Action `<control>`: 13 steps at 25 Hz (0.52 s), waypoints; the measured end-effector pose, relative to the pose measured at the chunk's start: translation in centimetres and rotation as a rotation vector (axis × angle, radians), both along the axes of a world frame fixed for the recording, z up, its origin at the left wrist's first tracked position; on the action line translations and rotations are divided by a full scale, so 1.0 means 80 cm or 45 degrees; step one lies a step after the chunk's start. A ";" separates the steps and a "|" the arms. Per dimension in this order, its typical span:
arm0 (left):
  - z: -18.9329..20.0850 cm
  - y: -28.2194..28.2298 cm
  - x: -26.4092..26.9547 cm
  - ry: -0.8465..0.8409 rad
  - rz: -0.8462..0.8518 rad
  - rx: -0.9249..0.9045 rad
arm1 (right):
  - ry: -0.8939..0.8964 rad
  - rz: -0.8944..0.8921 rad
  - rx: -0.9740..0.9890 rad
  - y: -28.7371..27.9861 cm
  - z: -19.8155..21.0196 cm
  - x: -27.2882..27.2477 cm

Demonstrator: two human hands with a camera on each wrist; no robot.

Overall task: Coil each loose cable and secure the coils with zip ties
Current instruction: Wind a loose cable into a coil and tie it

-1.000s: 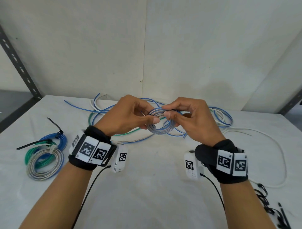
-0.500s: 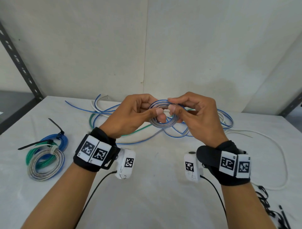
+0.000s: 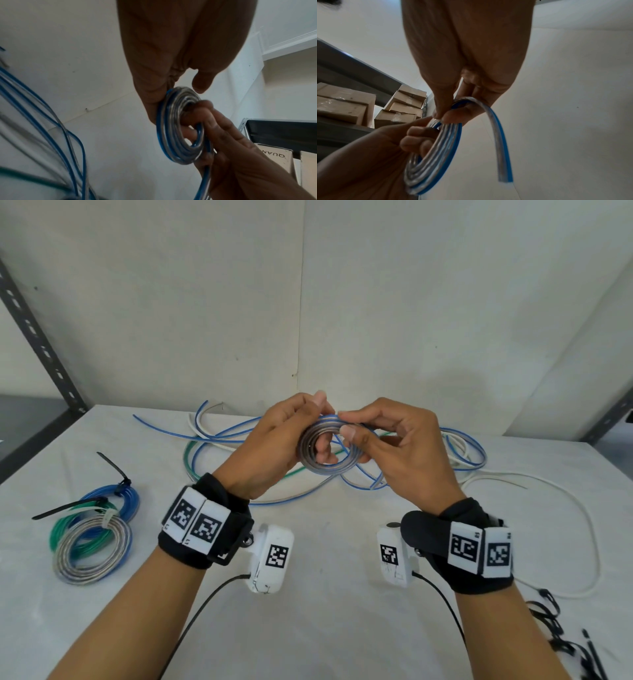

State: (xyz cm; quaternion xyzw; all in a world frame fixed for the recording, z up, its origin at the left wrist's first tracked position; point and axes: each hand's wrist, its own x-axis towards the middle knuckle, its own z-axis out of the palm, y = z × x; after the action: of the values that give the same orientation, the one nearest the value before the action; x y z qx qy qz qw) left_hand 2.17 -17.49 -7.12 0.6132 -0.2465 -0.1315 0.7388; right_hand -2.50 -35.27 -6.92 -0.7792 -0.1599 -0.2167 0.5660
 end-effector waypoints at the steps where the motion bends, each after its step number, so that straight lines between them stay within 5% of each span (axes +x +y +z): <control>1: 0.000 -0.003 -0.001 0.017 0.009 0.004 | 0.001 0.010 -0.019 0.002 0.000 -0.001; 7: 0.004 -0.003 -0.005 -0.050 0.106 0.084 | -0.003 0.021 -0.031 0.008 0.000 -0.002; 13: 0.010 0.011 0.006 -0.013 0.281 -0.079 | -0.027 -0.116 0.082 -0.006 0.003 0.003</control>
State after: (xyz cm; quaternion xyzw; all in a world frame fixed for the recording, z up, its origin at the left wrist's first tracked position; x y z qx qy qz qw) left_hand 2.63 -16.61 -6.30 0.6141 -0.1851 -0.0385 0.7662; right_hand -2.26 -35.73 -6.66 -0.7647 -0.1231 -0.2554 0.5786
